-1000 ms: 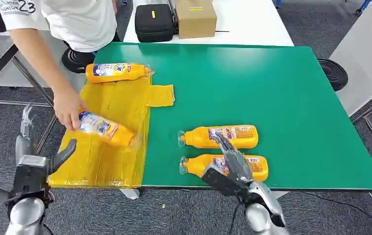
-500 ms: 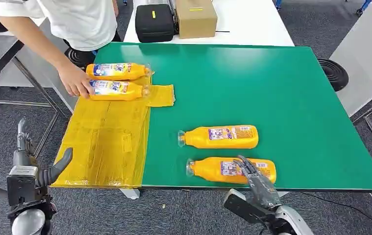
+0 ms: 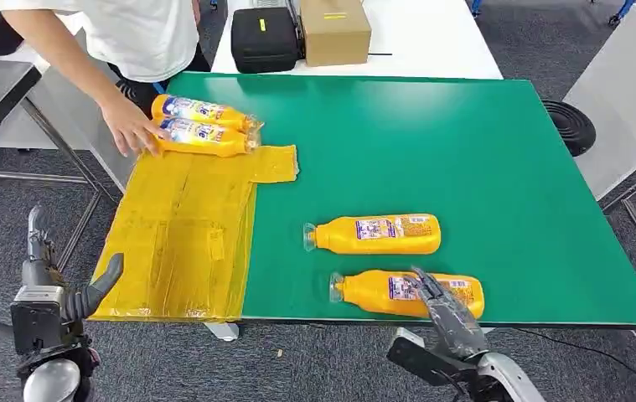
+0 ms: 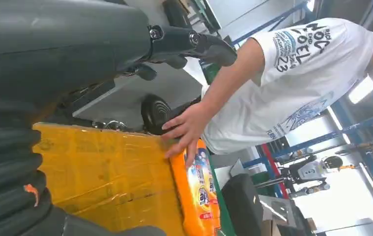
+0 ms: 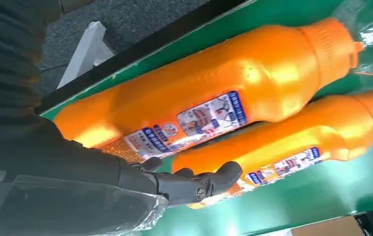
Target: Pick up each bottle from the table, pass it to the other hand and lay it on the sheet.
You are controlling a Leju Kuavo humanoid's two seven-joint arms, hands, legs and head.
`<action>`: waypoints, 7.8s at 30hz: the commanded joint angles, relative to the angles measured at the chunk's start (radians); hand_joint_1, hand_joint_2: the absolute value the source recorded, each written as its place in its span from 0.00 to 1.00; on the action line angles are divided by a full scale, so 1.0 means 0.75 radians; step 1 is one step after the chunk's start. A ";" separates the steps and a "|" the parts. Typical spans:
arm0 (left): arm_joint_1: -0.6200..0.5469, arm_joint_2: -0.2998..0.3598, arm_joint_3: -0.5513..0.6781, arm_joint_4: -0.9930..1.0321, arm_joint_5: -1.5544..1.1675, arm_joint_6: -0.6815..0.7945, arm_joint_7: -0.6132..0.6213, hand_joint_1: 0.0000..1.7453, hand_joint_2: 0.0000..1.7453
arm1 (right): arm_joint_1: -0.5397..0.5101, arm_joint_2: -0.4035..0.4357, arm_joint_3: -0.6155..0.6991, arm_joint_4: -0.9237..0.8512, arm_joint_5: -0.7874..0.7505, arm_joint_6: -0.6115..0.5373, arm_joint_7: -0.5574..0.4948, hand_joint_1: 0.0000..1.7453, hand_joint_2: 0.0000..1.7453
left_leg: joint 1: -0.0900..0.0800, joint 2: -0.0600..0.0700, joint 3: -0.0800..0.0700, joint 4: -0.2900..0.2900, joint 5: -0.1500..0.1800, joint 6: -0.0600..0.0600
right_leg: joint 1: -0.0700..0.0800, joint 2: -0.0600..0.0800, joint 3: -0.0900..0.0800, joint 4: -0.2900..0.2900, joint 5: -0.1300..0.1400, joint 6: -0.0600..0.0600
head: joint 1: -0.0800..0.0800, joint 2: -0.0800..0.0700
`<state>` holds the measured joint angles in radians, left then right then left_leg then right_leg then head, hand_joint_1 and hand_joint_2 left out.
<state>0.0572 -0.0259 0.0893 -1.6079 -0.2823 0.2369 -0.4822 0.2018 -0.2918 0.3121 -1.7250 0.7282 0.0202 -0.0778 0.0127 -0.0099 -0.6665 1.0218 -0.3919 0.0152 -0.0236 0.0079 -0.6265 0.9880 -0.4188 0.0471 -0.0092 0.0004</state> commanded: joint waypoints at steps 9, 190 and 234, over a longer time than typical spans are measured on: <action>-0.096 -0.033 -0.025 0.167 0.022 0.016 -0.007 0.00 1.00 | -0.045 -0.007 -0.079 0.092 -0.040 0.005 -0.066 0.00 1.00 | -0.001 -0.002 0.009 -0.002 -0.002 0.000 | 0.000 -0.004 0.010 -0.002 -0.003 -0.003 | 0.000 0.000; -0.099 0.031 -0.066 0.270 0.059 -0.031 0.127 0.00 1.00 | -0.434 0.164 -0.043 0.498 -0.403 0.340 -0.365 1.00 1.00 | 0.000 0.000 0.014 -0.001 -0.001 0.002 | 0.001 -0.002 0.015 -0.001 -0.002 -0.003 | 0.000 0.000; -0.198 -0.022 -0.240 0.360 0.479 -0.632 0.099 0.00 1.00 | -0.705 0.665 -0.203 1.052 -0.611 0.148 -0.569 1.00 1.00 | 0.000 0.003 0.013 -0.001 0.001 0.002 | 0.001 0.000 0.012 -0.001 0.000 -0.003 | -0.001 0.000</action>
<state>-0.0464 -0.0477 0.0396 -1.3806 0.2238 -0.2693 -0.3914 -0.1650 0.1747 0.1080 -1.2424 0.2586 0.0927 -0.5180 0.0125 -0.0095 -0.6614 1.0219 -0.3902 0.0168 -0.0237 0.0074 -0.6214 0.9882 -0.4182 0.0471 -0.0095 0.0004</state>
